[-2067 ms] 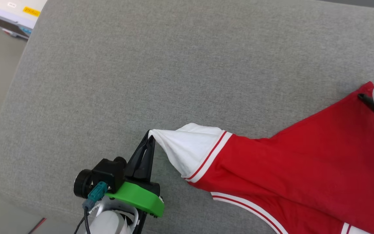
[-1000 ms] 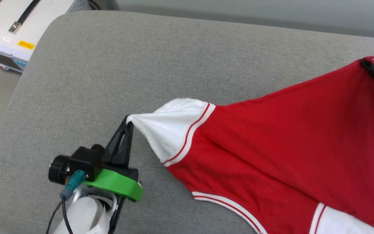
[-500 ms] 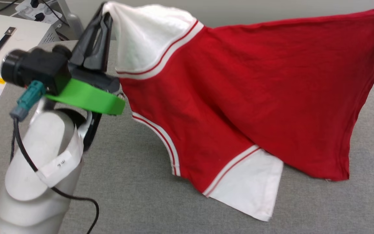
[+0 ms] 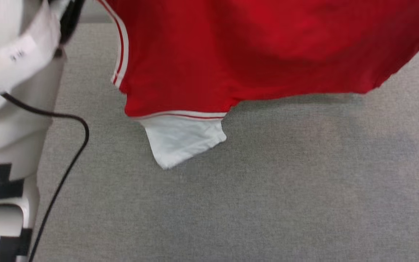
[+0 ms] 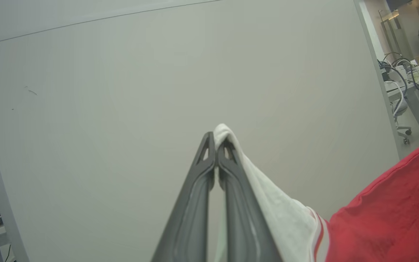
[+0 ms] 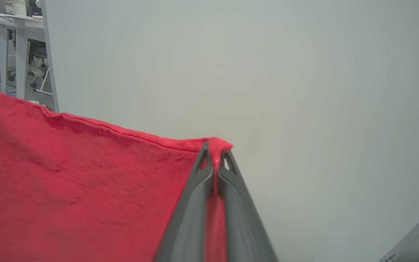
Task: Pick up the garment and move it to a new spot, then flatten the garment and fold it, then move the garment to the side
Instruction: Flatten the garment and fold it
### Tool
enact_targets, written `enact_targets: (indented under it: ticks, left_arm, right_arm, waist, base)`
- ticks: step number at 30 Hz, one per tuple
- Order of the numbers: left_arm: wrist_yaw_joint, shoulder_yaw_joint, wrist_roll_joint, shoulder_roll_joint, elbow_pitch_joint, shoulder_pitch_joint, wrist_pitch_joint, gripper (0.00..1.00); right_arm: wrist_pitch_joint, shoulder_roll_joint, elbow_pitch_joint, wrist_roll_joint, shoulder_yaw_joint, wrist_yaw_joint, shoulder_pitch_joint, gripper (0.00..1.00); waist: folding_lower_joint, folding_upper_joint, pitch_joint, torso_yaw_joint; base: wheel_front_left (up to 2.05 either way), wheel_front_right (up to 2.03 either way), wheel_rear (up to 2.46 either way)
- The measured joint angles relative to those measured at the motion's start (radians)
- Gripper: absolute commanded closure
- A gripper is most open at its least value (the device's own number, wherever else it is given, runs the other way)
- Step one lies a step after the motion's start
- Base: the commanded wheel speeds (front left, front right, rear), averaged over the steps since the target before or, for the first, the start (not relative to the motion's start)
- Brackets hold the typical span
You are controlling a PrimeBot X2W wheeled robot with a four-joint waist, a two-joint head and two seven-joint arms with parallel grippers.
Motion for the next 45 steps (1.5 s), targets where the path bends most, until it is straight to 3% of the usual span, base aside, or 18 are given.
enact_targets:
  ticks: [9,21,27,33,45]
  left_arm:
    - [-0.012,-0.063,-0.014,0.007,0.193,-0.436,0.008,1.0]
    - [-0.012,-0.176,-0.085,0.035,0.464,-0.818,-0.068,1.0]
    - [-0.012,-0.247,-0.146,0.044,0.562,-0.803,-0.135,1.0]
    - [-0.012,-0.301,-0.202,0.078,0.589,-0.687,-0.183,1.0]
    - [-0.008,-0.299,-0.237,0.137,0.434,-0.281,-0.2,1.0]
  right_arm:
    - [-0.016,0.088,0.176,-0.103,0.005,0.0,-0.399,1.0]
    - [-0.198,0.183,0.502,-0.176,0.104,0.0,-0.783,1.0]
    - [-0.273,0.194,0.616,-0.167,0.198,0.0,-0.795,1.0]
    - [-0.338,0.193,0.675,-0.109,0.292,0.0,-0.724,1.0]
    - [-0.431,0.194,0.682,0.034,0.495,0.0,-0.445,1.0]
  waist:
    - [0.0001,0.0,0.154,-0.019]
    - [0.0002,0.0,0.331,-0.05]
    - [0.0002,0.0,0.379,-0.056]
    - [0.0001,0.0,0.375,-0.056]
    - [0.0,0.0,0.271,-0.042]
  base:
    - [0.0,0.0,0.0]
    - [0.0,0.0,0.0]
    - [0.0,0.0,0.0]
    - [0.0,0.0,0.0]
    - [0.0,0.0,0.0]
